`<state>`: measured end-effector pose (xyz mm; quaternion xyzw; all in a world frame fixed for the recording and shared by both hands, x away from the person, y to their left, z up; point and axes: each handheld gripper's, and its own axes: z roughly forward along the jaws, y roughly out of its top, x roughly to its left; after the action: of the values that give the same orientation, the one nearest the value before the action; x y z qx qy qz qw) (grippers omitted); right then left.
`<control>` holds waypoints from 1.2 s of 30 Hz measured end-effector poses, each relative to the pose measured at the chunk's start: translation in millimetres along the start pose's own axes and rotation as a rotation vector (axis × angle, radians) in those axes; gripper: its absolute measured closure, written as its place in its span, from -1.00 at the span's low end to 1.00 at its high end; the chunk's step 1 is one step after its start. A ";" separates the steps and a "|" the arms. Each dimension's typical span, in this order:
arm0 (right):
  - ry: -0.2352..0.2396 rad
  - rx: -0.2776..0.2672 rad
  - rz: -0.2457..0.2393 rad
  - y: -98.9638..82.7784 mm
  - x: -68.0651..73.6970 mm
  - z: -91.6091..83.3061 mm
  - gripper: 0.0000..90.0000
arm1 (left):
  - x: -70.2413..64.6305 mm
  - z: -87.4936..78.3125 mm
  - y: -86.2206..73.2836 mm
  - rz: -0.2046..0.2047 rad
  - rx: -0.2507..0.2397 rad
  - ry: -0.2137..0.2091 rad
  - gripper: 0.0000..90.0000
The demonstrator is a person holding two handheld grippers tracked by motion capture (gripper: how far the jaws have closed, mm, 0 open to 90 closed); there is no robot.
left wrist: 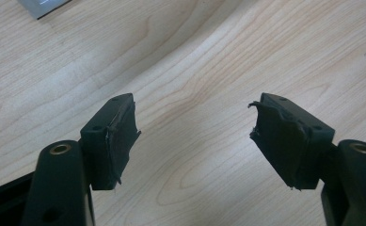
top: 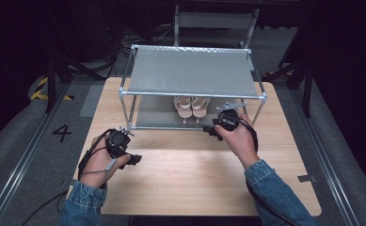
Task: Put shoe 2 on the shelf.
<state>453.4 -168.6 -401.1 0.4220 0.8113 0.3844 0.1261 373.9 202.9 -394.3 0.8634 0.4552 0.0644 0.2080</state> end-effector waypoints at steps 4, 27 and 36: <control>-0.011 -0.004 -0.008 -6.4 -4.7 -24.1 -0.13 | 4.0 -3.1 -0.5 -0.002 -0.014 -0.001 -0.36; -0.054 0.050 -0.003 -67.7 -54.4 -116.6 -0.22 | 22.1 -3.0 -11.0 -0.042 -0.039 -0.007 -0.45; -0.068 0.065 -0.054 -91.4 -74.7 -116.9 -0.22 | 32.1 -1.0 -16.2 -0.072 -0.061 0.012 -0.47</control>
<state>383.5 -319.3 -398.1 0.4165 0.8297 0.3399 0.1501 379.8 237.4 -402.7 0.8394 0.4849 0.0758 0.2336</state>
